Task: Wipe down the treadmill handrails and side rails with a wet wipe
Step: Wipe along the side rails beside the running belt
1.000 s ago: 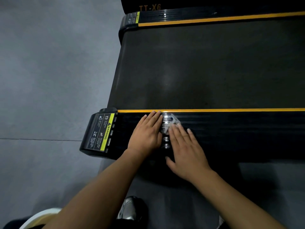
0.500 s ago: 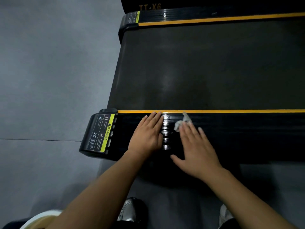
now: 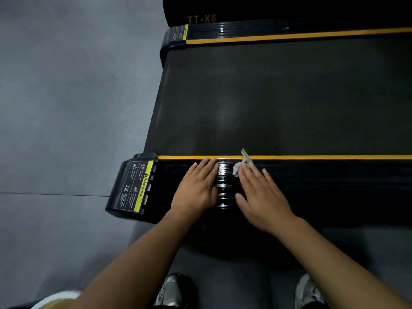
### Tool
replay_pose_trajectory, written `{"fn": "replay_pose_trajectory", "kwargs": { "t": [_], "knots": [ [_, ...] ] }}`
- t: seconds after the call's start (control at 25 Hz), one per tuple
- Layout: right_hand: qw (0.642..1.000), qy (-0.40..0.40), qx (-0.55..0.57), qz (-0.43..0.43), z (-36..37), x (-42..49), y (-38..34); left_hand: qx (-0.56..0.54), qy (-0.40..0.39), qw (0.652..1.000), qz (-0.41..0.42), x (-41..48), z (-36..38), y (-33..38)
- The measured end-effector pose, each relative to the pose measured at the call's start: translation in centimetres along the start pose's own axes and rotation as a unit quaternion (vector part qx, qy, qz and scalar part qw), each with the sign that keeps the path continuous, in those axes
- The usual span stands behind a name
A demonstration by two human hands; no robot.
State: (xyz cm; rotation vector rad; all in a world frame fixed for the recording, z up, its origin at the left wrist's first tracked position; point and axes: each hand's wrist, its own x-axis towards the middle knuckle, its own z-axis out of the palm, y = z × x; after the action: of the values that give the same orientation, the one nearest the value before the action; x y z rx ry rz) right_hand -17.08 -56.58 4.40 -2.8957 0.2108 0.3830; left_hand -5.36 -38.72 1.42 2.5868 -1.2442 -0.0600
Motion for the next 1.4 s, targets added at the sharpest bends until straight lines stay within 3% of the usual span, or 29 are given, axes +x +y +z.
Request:
{"fn": "replay_pose_trajectory", "kwargs": {
  "t": [0.16,0.24,0.36,0.6,0.76,1.0,1.2,1.32,1.4],
  "knots": [
    [0.999,0.012,0.015,-0.046,0.4,3.5,-3.1,-0.015,0.006,1.0,-0.004,-0.1,0.1,-0.2],
    [0.999,0.043,0.006,-0.012,0.3,2.1,-1.0,-0.014,0.007,1.0,-0.003,-0.1,0.1,-0.1],
    [0.991,0.072,0.002,0.115,0.4,-0.8,2.4,-0.006,0.003,1.0,-0.007,-0.2,0.0,0.0],
    [0.997,0.048,-0.029,0.048,0.3,1.4,1.3,-0.024,-0.002,1.0,-0.009,-0.2,-0.3,0.2],
    [0.988,0.053,-0.018,0.142,-0.6,-1.8,5.5,-0.004,-0.012,1.0,-0.021,-0.2,-0.5,0.4],
    [0.998,0.046,-0.024,0.027,0.7,-0.1,3.1,0.032,-0.038,0.999,-0.009,0.1,-0.9,1.2],
    [0.984,0.084,0.015,0.156,0.7,-3.9,6.7,0.002,-0.038,0.999,0.003,1.9,-0.6,5.1],
    [0.994,0.084,0.034,0.056,1.6,-1.9,3.5,0.012,-0.04,0.999,0.015,3.4,0.8,7.2],
    [0.994,0.098,0.034,0.04,2.1,-2.1,3.1,0.018,-0.028,0.999,0.018,3.7,1.4,7.3]
  ]
}}
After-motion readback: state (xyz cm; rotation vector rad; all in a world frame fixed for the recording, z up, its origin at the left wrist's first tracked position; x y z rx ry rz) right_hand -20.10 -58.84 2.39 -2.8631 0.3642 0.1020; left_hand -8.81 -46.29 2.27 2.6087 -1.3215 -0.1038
